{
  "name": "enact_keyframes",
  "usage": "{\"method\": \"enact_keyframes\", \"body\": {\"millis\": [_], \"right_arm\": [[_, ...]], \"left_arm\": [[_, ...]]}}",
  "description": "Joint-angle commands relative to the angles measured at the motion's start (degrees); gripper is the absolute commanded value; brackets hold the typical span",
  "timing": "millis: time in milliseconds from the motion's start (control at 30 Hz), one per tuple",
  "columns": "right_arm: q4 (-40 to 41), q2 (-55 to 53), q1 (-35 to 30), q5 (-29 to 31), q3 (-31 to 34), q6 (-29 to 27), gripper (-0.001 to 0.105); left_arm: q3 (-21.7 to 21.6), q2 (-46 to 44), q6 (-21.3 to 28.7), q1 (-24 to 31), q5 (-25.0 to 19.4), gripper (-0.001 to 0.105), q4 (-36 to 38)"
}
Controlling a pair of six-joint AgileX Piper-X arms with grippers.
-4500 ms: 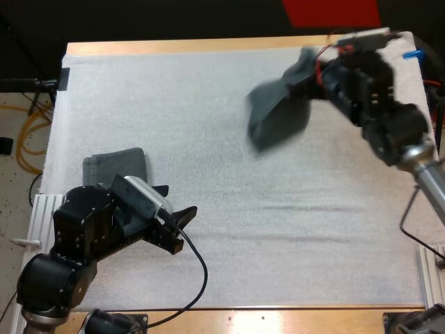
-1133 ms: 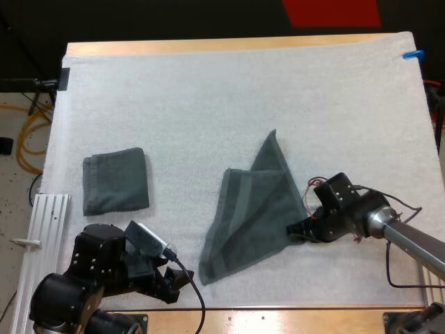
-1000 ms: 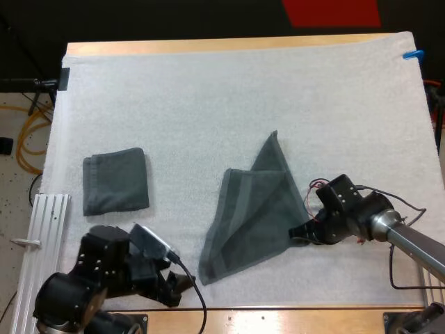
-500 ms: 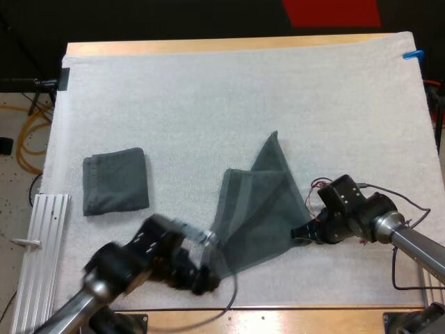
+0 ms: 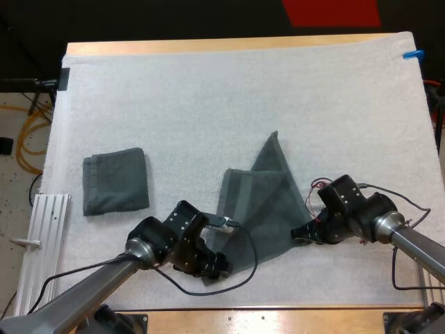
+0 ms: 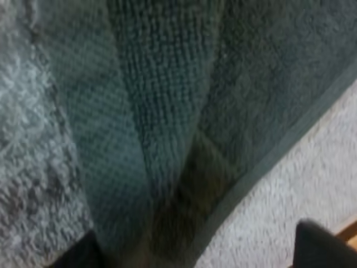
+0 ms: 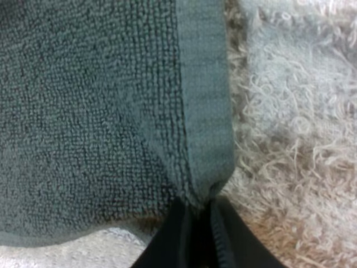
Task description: Pick towel from pile fold and stack
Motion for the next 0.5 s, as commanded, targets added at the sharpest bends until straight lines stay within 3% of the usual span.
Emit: {"method": "enact_keyframes", "body": {"millis": [0, 233, 333, 467], "right_arm": [[0.52, -0.45, 0.01, 0.34, 0.03, -0.16, 0.0], [-0.17, -0.45, 0.01, 0.34, 0.03, -0.41, 0.0], [-0.24, -0.45, 0.01, 0.34, 0.03, -0.41, 0.0], [-0.24, -0.45, 0.01, 0.34, 0.03, -0.41, 0.0]], "left_arm": [[-0.12, 0.72, -0.48, -0.28, -0.01, 0.065, -0.67], [-0.12, 4.98, -0.32, -0.28, 0.33, 0.061, -1.19], [-0.12, 6.36, -0.3, -0.28, 0.83, 0.049, -2.5], [-0.12, 7.23, 0.0, -0.28, 3.63, 0.024, -3.96]]}}
